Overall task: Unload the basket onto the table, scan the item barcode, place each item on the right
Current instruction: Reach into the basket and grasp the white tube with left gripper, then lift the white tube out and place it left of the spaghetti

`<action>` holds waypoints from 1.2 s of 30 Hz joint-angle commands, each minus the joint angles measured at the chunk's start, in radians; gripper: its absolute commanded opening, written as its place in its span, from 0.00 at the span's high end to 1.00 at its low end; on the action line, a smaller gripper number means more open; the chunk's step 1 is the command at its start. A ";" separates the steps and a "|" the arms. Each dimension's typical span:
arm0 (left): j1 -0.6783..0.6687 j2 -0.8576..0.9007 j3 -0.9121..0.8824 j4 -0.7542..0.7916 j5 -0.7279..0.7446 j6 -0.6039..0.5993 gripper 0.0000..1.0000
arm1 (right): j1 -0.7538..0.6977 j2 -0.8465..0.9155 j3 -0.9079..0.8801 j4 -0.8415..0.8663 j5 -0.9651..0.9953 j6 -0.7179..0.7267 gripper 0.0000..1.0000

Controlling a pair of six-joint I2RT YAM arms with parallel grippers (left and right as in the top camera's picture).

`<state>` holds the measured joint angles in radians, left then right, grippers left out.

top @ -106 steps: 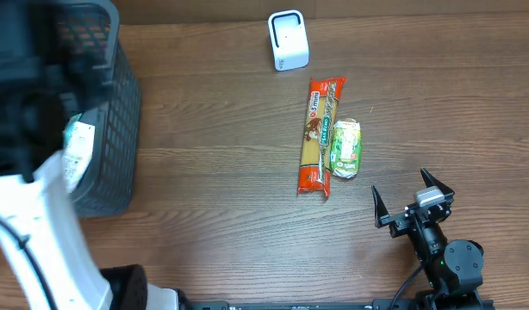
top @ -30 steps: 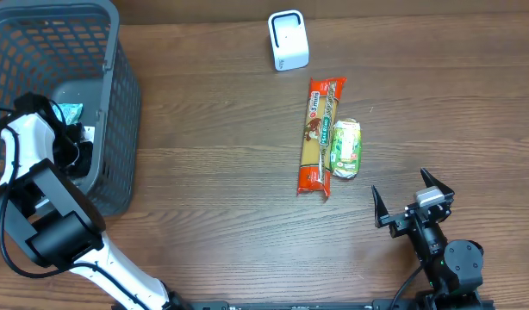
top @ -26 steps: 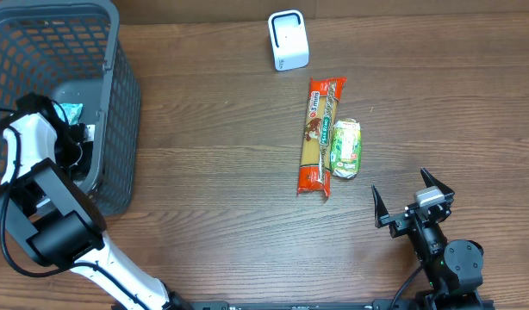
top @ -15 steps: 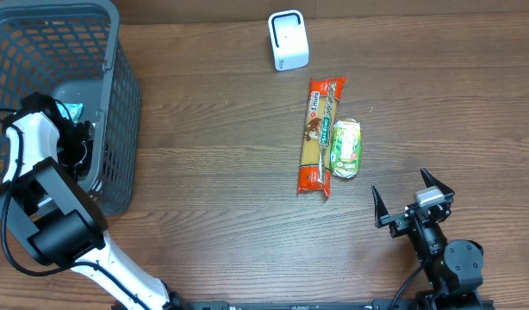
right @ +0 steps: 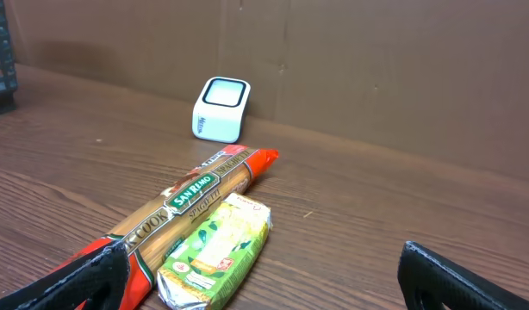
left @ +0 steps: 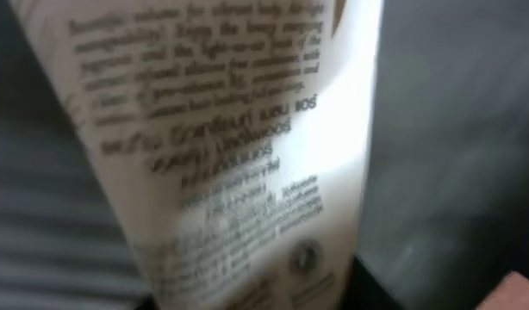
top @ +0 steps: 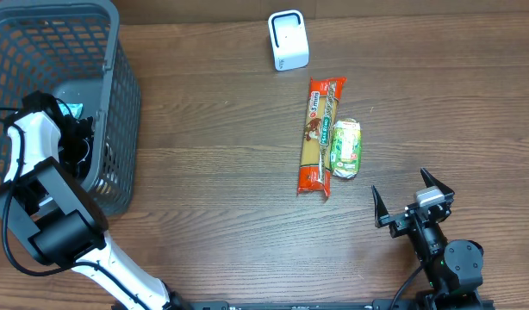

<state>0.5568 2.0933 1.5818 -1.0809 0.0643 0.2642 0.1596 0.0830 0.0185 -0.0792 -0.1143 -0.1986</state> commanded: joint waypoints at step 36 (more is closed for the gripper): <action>-0.162 0.031 1.263 -0.413 1.150 -0.403 0.96 | 0.006 -0.007 -0.010 0.005 0.009 -0.001 0.00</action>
<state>0.4862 2.1525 2.8120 -1.4971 0.9916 -0.0692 0.1596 0.0830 0.0185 -0.0788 -0.1146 -0.1986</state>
